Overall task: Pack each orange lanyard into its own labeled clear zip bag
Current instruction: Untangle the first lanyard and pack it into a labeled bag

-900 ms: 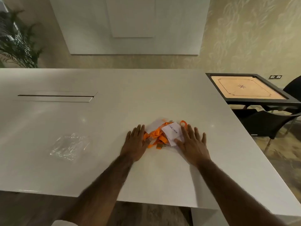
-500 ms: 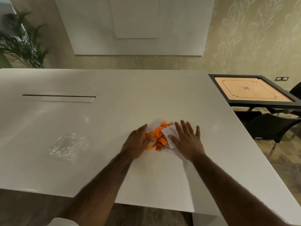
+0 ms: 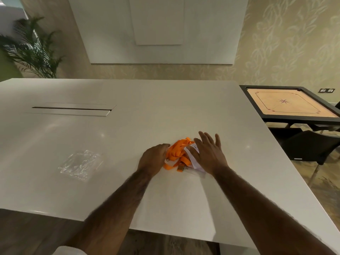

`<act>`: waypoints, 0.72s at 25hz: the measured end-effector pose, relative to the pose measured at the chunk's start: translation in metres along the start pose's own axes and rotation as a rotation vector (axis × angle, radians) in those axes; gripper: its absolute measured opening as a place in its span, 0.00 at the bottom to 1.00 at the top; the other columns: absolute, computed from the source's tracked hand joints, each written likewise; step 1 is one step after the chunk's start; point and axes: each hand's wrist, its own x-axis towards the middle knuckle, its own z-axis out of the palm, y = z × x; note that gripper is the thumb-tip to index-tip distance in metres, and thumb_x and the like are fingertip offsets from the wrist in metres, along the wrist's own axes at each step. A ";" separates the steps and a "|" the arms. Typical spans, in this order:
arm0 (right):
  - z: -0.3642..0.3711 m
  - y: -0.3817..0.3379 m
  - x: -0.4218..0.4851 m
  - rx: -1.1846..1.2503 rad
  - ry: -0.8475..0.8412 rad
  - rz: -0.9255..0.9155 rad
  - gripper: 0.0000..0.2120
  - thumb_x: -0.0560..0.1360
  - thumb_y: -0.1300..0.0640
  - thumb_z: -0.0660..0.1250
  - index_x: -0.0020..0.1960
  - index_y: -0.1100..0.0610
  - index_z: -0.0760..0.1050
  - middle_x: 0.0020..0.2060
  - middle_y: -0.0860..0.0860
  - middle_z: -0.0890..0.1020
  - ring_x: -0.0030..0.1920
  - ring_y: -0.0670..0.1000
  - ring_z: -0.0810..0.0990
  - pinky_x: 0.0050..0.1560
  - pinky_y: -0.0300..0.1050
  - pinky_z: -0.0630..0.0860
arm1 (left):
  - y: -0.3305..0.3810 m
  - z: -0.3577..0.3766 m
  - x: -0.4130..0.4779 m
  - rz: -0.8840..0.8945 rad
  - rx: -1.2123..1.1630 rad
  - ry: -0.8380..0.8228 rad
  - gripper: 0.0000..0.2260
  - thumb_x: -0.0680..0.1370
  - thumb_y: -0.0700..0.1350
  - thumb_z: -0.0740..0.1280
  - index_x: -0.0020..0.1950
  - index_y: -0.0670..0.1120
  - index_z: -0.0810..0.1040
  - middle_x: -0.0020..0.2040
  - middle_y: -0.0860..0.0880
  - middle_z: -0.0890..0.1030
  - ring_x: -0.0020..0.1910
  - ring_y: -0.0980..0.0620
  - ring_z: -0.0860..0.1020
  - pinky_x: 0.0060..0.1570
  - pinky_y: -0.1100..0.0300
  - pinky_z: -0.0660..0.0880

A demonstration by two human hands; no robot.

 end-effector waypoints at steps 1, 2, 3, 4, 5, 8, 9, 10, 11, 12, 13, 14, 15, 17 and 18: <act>0.000 -0.001 0.002 -0.008 0.013 -0.006 0.35 0.80 0.31 0.43 0.71 0.51 0.73 0.76 0.55 0.67 0.77 0.56 0.63 0.77 0.64 0.47 | 0.001 -0.003 0.000 -0.010 0.023 0.024 0.17 0.85 0.50 0.59 0.71 0.48 0.74 0.64 0.49 0.81 0.60 0.49 0.80 0.62 0.53 0.77; 0.000 -0.003 0.004 -0.007 0.030 -0.010 0.32 0.81 0.33 0.46 0.71 0.52 0.72 0.75 0.55 0.69 0.77 0.56 0.65 0.77 0.63 0.48 | 0.001 -0.007 0.000 -0.022 0.032 0.051 0.16 0.85 0.49 0.59 0.71 0.48 0.74 0.64 0.49 0.81 0.60 0.49 0.80 0.61 0.53 0.77; -0.002 -0.005 0.007 0.005 0.049 -0.016 0.29 0.82 0.35 0.51 0.71 0.53 0.72 0.74 0.55 0.70 0.76 0.56 0.66 0.78 0.62 0.50 | 0.000 -0.012 0.000 -0.028 0.018 0.080 0.16 0.85 0.47 0.59 0.71 0.48 0.73 0.64 0.50 0.81 0.61 0.49 0.80 0.61 0.53 0.77; -0.004 -0.009 0.009 0.033 0.055 -0.024 0.27 0.82 0.37 0.55 0.72 0.54 0.70 0.74 0.55 0.72 0.75 0.55 0.68 0.77 0.60 0.52 | -0.001 -0.016 0.000 -0.028 -0.019 0.111 0.15 0.85 0.46 0.59 0.70 0.48 0.74 0.64 0.50 0.81 0.61 0.49 0.80 0.60 0.53 0.78; -0.007 -0.013 0.011 0.073 0.056 -0.031 0.26 0.81 0.40 0.58 0.73 0.54 0.69 0.73 0.54 0.72 0.74 0.55 0.69 0.77 0.57 0.56 | -0.003 -0.020 0.000 -0.024 -0.069 0.142 0.14 0.85 0.45 0.59 0.68 0.48 0.75 0.63 0.49 0.82 0.60 0.49 0.81 0.59 0.54 0.78; -0.017 -0.030 0.017 0.311 0.029 0.016 0.29 0.79 0.43 0.65 0.76 0.52 0.65 0.71 0.52 0.75 0.69 0.54 0.74 0.68 0.52 0.71 | -0.008 -0.027 -0.004 -0.019 -0.278 0.188 0.11 0.85 0.42 0.58 0.61 0.47 0.78 0.57 0.51 0.83 0.56 0.52 0.81 0.50 0.65 0.78; -0.022 -0.036 0.019 0.414 -0.004 0.051 0.30 0.77 0.43 0.67 0.76 0.50 0.65 0.69 0.50 0.77 0.66 0.52 0.76 0.63 0.50 0.74 | -0.009 -0.029 -0.006 -0.020 -0.347 0.180 0.10 0.85 0.41 0.58 0.60 0.47 0.78 0.56 0.53 0.83 0.55 0.53 0.81 0.47 0.70 0.76; -0.025 -0.043 0.020 0.512 -0.042 0.088 0.29 0.76 0.45 0.69 0.75 0.48 0.66 0.64 0.47 0.80 0.62 0.50 0.79 0.58 0.48 0.77 | -0.011 -0.032 -0.008 -0.024 -0.408 0.168 0.10 0.84 0.40 0.58 0.58 0.48 0.79 0.54 0.55 0.82 0.54 0.55 0.81 0.46 0.72 0.75; -0.026 -0.049 0.022 0.591 -0.070 0.120 0.27 0.75 0.46 0.70 0.73 0.46 0.69 0.56 0.43 0.83 0.57 0.47 0.81 0.52 0.44 0.77 | -0.014 -0.033 -0.010 -0.036 -0.467 0.160 0.11 0.83 0.39 0.59 0.57 0.48 0.80 0.52 0.57 0.82 0.52 0.55 0.81 0.46 0.69 0.77; -0.026 -0.056 0.023 0.642 -0.076 0.145 0.24 0.74 0.49 0.71 0.69 0.46 0.72 0.47 0.39 0.84 0.50 0.43 0.81 0.47 0.42 0.76 | -0.019 -0.036 -0.011 -0.057 -0.524 0.153 0.11 0.83 0.38 0.59 0.55 0.48 0.80 0.50 0.57 0.82 0.51 0.55 0.81 0.46 0.62 0.79; -0.026 -0.062 0.024 0.674 -0.067 0.165 0.22 0.73 0.51 0.72 0.66 0.46 0.74 0.42 0.38 0.83 0.45 0.41 0.81 0.45 0.42 0.74 | -0.025 -0.038 -0.013 -0.083 -0.576 0.143 0.12 0.82 0.37 0.59 0.55 0.48 0.81 0.48 0.57 0.83 0.50 0.54 0.82 0.47 0.55 0.81; -0.026 -0.069 0.023 0.690 -0.057 0.176 0.22 0.72 0.51 0.73 0.65 0.46 0.75 0.42 0.38 0.81 0.44 0.42 0.80 0.45 0.42 0.74 | -0.030 -0.041 -0.015 -0.112 -0.632 0.128 0.11 0.82 0.37 0.60 0.54 0.48 0.81 0.48 0.57 0.83 0.50 0.53 0.82 0.47 0.50 0.82; -0.027 -0.077 0.022 0.685 -0.050 0.175 0.25 0.71 0.50 0.75 0.67 0.46 0.74 0.46 0.39 0.79 0.45 0.44 0.79 0.46 0.43 0.74 | -0.035 -0.043 -0.017 -0.141 -0.699 0.104 0.12 0.82 0.37 0.60 0.53 0.48 0.81 0.48 0.55 0.84 0.49 0.51 0.82 0.46 0.47 0.82; -0.028 -0.091 0.020 0.674 -0.055 0.181 0.32 0.70 0.49 0.76 0.72 0.46 0.69 0.53 0.41 0.74 0.49 0.46 0.77 0.45 0.41 0.73 | -0.045 -0.050 -0.022 -0.192 -0.830 0.035 0.13 0.82 0.37 0.60 0.50 0.49 0.82 0.47 0.53 0.84 0.49 0.47 0.83 0.45 0.45 0.83; -0.029 -0.098 0.018 0.699 -0.071 0.206 0.33 0.71 0.50 0.77 0.72 0.45 0.69 0.53 0.41 0.74 0.48 0.46 0.78 0.42 0.39 0.73 | -0.049 -0.054 -0.024 -0.201 -0.874 -0.001 0.13 0.82 0.36 0.60 0.49 0.50 0.82 0.47 0.52 0.84 0.48 0.47 0.83 0.43 0.46 0.84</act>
